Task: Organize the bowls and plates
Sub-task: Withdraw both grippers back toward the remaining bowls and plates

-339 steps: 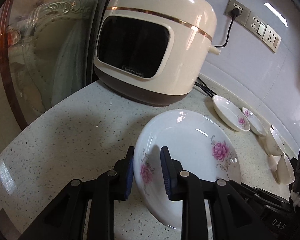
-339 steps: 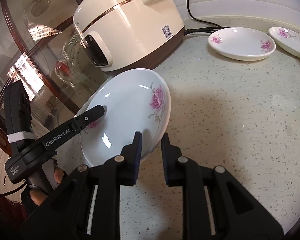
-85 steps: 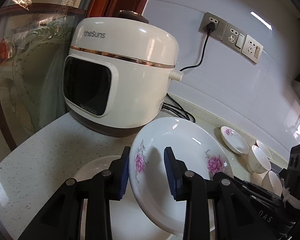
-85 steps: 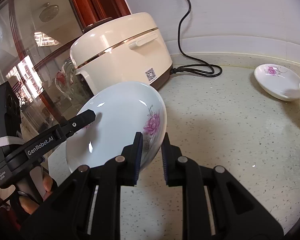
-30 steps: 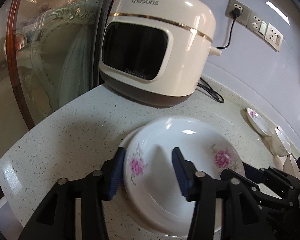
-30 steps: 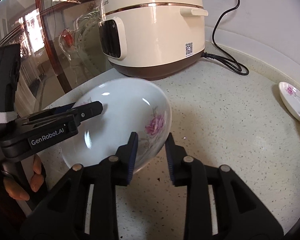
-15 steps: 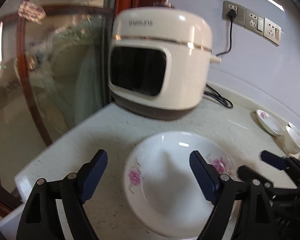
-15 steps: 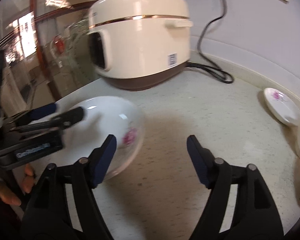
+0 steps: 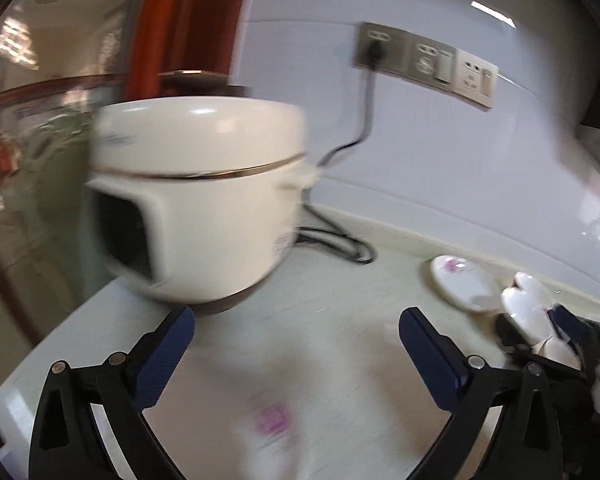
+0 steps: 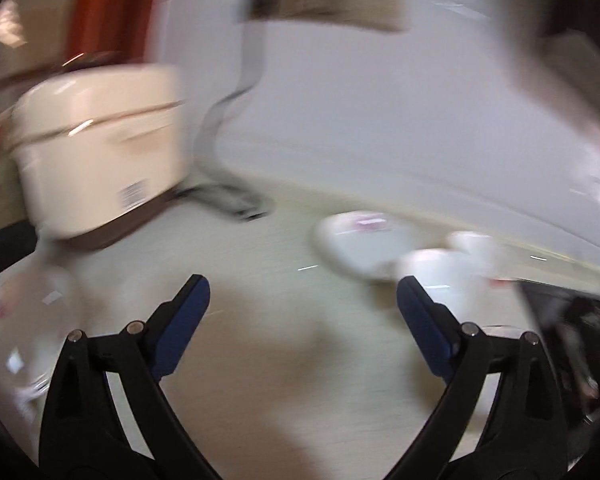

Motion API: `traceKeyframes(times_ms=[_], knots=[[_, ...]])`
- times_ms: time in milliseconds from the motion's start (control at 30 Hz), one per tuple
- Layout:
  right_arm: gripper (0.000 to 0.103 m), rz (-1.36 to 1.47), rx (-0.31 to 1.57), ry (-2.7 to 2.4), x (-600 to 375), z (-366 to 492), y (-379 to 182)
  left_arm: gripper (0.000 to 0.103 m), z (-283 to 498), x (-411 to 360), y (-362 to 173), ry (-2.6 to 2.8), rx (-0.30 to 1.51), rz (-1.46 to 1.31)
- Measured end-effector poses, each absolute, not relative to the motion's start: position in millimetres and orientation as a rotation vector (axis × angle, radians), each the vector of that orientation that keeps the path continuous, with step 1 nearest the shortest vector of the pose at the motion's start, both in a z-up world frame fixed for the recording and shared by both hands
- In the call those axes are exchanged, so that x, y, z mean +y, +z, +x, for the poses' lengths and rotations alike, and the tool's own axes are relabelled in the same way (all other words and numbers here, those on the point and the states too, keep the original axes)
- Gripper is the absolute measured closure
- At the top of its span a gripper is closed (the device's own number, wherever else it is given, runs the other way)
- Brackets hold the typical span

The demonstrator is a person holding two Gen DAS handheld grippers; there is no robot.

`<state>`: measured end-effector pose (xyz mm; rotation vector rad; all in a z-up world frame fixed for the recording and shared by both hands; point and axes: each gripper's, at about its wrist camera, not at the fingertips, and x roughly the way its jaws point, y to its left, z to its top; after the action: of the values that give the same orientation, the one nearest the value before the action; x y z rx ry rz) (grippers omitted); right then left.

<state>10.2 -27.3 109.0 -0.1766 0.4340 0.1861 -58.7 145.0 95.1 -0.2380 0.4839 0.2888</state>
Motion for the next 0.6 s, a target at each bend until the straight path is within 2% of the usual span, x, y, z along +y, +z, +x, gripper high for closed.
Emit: traceKeyframes(times_ms=[267, 600], knots=[[0.007, 0.073, 0.363, -0.019, -110.2, 18.0, 130.4, 0.0, 93.0, 105.8, 54.1, 0.098, 0.746, -0.4], [0.008, 0.058, 0.383, -0.069, -110.2, 31.5, 122.7, 0.0, 173.2, 60.9, 23.8, 0.075, 0.757, -0.448]])
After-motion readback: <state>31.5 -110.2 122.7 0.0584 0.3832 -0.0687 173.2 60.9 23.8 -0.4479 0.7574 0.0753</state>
